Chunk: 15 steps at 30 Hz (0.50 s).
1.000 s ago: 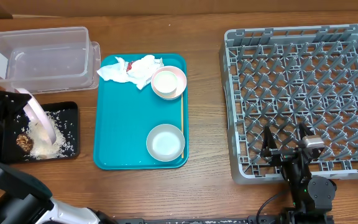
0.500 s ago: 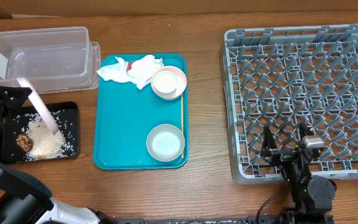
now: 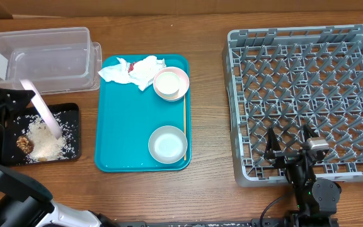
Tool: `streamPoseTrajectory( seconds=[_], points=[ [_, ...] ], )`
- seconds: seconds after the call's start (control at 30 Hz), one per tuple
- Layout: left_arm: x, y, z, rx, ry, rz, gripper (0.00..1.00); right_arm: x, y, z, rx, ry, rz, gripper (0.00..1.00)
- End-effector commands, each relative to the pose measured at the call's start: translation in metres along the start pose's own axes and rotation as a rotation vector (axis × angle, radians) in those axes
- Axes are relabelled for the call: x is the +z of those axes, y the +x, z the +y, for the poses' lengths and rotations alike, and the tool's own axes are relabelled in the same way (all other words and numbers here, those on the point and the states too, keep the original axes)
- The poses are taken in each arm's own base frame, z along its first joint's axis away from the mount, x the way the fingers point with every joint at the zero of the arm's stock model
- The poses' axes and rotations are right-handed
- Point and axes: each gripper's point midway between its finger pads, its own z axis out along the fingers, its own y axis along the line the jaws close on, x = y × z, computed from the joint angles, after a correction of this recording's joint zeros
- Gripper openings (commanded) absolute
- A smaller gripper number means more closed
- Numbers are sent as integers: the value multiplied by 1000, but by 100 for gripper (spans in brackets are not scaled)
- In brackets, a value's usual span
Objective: Sort waste into correct bins and load items into the dishwasher
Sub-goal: 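Lift the plate over the black tray and tilt to dump rice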
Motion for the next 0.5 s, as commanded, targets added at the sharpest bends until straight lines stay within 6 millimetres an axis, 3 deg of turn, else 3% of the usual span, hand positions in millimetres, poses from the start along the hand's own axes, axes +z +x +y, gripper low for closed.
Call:
streamPoseTrajectory(
  seconds=[0.0, 0.13, 0.3, 0.37, 0.43, 0.47],
  points=[
    [-3, -10, 8, 34, -33, -22, 4, 0, 1, -1, -4, 4, -6, 100],
    [-4, -11, 3, -24, 1, -29, 4, 0, 1, -1, -4, 4, -6, 100],
    [-10, -16, 21, -97, -85, -55, 4, 0, 1, -1, -4, 4, -6, 100],
    [-12, -16, 20, -140, -67, -61, 4, 0, 1, -1, -4, 4, -6, 100],
    [-12, -15, 6, -20, 5, -56, 4, 0, 1, -1, -4, 4, -6, 100],
    [-12, -19, 12, 20, -31, -67, 4, 0, 1, -1, -4, 4, -6, 100]
  ],
)
